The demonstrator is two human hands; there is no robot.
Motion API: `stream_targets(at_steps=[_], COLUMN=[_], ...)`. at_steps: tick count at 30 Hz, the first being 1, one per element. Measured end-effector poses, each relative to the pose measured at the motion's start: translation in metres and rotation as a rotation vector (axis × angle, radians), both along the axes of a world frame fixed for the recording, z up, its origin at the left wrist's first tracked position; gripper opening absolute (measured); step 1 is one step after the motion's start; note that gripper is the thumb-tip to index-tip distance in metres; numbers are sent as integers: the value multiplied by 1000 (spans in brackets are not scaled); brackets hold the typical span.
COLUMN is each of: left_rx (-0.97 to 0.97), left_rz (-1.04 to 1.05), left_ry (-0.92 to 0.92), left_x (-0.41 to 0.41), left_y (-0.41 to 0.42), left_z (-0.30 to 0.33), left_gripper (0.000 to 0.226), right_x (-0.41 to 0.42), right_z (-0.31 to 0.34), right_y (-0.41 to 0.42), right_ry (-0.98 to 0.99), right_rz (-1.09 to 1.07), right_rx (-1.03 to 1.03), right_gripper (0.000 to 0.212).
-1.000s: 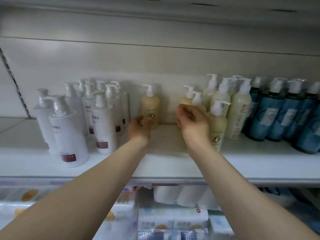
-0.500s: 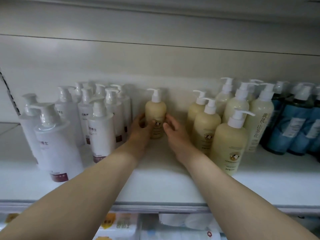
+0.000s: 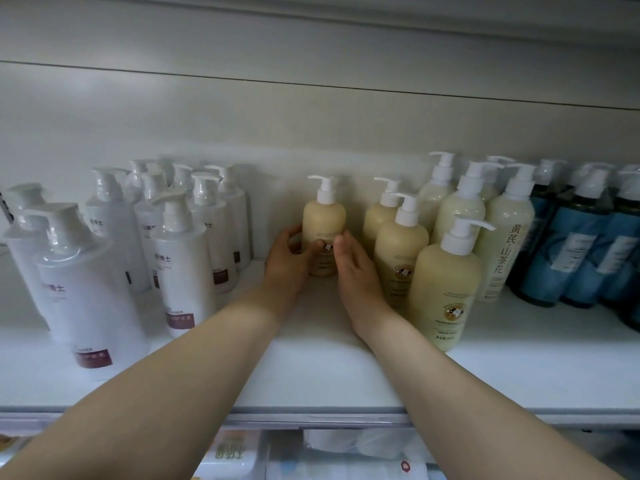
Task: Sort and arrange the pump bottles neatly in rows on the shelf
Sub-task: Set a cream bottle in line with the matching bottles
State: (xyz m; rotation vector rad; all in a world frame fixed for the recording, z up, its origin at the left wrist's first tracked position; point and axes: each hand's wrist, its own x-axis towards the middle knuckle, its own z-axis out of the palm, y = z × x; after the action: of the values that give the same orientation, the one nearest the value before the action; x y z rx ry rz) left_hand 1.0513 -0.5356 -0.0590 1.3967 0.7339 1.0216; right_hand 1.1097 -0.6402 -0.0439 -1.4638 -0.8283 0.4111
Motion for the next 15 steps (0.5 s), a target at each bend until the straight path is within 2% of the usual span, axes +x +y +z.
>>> stream_targets(at_steps=[6,10,15], left_rx=[19,20,-2], left_rz=[16,21,4], left_ry=[23,3,12], left_x=[9,12,16], left_y=[-8,-12,-16], left_z=[1,1,3], left_gripper=[50,48,47], right_x=[-6,-11,-16], right_z=[-5,-5,-6], right_y=[-5,-16,-26], right_ry=[12,92,109], right_rz=[-112,-203,-192], right_rx=[-26,-94,-122], right_gripper=[28,39,42])
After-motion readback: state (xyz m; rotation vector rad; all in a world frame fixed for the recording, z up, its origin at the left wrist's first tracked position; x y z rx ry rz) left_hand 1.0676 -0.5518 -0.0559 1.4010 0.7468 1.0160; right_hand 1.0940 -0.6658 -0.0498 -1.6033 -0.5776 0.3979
